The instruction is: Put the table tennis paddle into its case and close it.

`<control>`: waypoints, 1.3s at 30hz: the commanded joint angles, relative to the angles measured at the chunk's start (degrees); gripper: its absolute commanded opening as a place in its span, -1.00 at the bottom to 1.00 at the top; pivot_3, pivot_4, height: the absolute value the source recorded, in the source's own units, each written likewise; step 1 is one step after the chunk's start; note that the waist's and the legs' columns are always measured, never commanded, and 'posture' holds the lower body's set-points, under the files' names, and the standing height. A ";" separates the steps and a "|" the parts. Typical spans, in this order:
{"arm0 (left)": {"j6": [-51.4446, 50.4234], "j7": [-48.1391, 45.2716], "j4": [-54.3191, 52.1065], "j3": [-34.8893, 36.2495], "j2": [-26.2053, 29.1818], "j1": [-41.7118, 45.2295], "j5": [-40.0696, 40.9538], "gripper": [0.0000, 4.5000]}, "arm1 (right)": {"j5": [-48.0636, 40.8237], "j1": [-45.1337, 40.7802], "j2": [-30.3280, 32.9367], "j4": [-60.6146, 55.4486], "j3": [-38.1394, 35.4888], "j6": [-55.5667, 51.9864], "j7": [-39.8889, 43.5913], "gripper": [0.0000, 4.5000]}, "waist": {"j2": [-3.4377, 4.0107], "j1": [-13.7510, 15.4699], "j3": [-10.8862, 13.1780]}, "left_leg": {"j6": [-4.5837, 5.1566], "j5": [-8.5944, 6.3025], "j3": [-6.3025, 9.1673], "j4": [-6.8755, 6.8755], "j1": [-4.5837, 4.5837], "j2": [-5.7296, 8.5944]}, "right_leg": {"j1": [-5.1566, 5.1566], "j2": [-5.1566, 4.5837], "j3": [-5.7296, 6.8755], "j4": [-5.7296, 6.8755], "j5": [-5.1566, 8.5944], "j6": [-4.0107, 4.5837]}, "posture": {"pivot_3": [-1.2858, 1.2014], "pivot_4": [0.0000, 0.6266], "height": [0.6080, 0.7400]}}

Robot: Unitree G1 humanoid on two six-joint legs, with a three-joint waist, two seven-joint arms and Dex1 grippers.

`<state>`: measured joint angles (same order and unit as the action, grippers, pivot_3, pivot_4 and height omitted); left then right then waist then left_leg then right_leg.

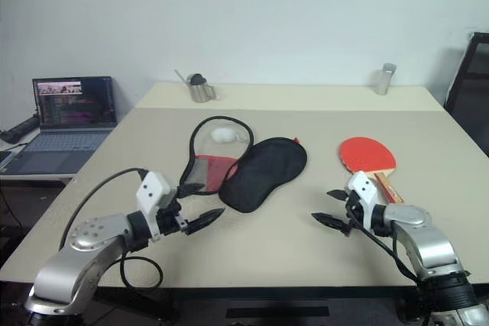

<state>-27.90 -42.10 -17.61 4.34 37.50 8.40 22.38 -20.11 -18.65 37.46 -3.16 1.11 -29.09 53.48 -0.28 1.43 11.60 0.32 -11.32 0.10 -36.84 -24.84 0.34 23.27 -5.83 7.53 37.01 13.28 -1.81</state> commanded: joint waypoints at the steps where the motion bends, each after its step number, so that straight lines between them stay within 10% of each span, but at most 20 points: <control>1: 2.79 -0.67 0.97 -0.58 -0.83 0.54 -0.78 1.00 | -1.02 -0.01 1.74 -3.14 -1.96 -1.56 -0.18 0.96 | -0.01 0.00 0.00 | 0.00 0.00 -0.04 -0.02 0.00 0.00 | 0.01 0.01 -0.04 0.00 -0.03 0.04 | 0.03 -0.52 1.00; 12: 4.32 -9.02 11.36 1.84 -1.76 10.71 4.75 1.00 | -6.20 -5.35 -4.92 -9.46 -4.39 -13.62 -11.40 0.96 | -0.06 -0.08 0.02 | 0.00 0.00 -0.23 -0.08 0.05 -0.14 | 0.07 0.22 -0.32 -0.01 -0.17 0.20 | 0.03 -0.52 1.00; 23: 0.61 -21.89 20.42 4.49 10.13 14.15 6.91 1.00 | -8.20 -11.79 -23.05 -7.44 0.86 -30.54 -27.33 0.96 | -0.11 -0.65 0.04 | -0.05 -0.03 -0.42 -0.05 0.04 -0.49 | 0.28 0.62 -0.49 0.04 -0.21 0.30 | 0.03 -0.52 1.00; 39: 3.49 -23.31 25.69 4.66 13.27 17.64 3.06 1.00 | 0.48 -22.66 -36.38 15.25 4.17 -19.33 -33.22 0.96 | -0.14 -1.51 0.03 | -0.07 -0.03 -0.74 0.00 0.04 -0.75 | 0.51 0.88 -0.67 0.12 -0.31 0.46 | 0.03 -0.52 1.00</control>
<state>-25.50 -65.13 9.12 7.10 49.54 25.48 25.46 -19.22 -39.85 2.19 12.50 4.65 -49.39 19.56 -0.41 -0.08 11.63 0.25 -11.36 -0.64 -36.85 -24.79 -0.44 23.79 -4.92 6.87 37.14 12.95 -1.32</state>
